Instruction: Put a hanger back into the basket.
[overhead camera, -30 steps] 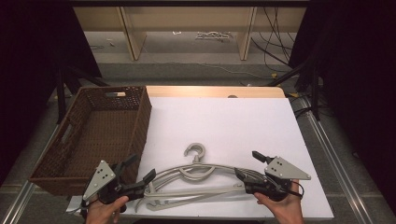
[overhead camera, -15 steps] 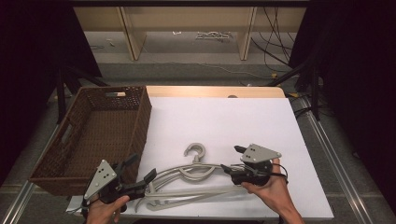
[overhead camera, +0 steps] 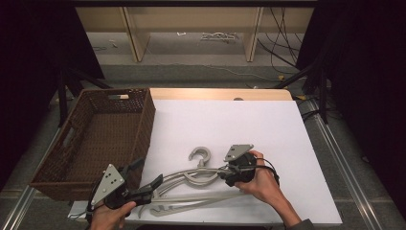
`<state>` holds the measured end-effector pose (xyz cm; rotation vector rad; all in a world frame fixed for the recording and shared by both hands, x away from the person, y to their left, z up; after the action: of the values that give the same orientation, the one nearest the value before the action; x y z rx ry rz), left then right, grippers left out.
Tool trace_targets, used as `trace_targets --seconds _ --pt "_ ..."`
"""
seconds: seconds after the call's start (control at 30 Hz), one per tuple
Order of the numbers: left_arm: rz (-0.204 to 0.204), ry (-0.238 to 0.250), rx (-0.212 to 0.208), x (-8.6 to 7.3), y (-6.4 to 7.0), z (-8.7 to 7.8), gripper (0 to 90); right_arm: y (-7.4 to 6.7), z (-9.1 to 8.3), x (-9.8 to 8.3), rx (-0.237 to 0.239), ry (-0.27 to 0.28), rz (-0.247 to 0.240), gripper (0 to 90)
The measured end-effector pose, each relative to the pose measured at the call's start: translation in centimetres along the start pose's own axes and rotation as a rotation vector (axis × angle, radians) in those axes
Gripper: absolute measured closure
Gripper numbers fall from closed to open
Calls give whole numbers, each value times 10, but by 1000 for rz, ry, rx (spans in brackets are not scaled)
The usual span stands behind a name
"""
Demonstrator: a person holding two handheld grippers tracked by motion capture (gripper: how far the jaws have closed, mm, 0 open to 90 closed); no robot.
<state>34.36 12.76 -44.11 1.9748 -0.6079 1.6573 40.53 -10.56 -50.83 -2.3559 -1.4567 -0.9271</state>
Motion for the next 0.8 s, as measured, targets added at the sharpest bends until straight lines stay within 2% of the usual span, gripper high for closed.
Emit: trace_targets --seconds 0.07,0.1,0.13,0.23,0.37,0.57,0.73,0.8 --pt "11 -6 -8 -1 2 -1 156 -2 8 -3 13 -57 -40 433" --pt "11 -6 -8 -1 2 -1 156 -2 8 -3 13 -57 -40 433" --pt "14 -2 -10 0 3 -1 156 0 12 -5 7 -82 -56 457" --pt "19 -1 -13 0 3 -2 156 2 13 -11 5 -132 -38 469" --pt "1 -3 -5 0 1 -3 157 2 16 -11 16 -134 -47 545" --pt "5 -17 -2 -2 0 -2 157 2 21 -16 33 -164 -75 618" --pt "6 -18 -4 -2 0 -2 157 2 25 -20 46 -196 -114 692" --pt "6 -18 -7 -3 1 -1 157 3 26 -21 33 -203 -138 727"
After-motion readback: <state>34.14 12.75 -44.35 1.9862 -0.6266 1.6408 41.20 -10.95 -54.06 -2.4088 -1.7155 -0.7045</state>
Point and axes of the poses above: each handheld gripper's, and its own axes: z roughly forward along the jaws, x roughly out of its top, y roughly to its right, the point moved 10 cm from there along z, roughly forward along the jaws, and after that the axes turned 2 degrees about x, right-handed, at the moved point
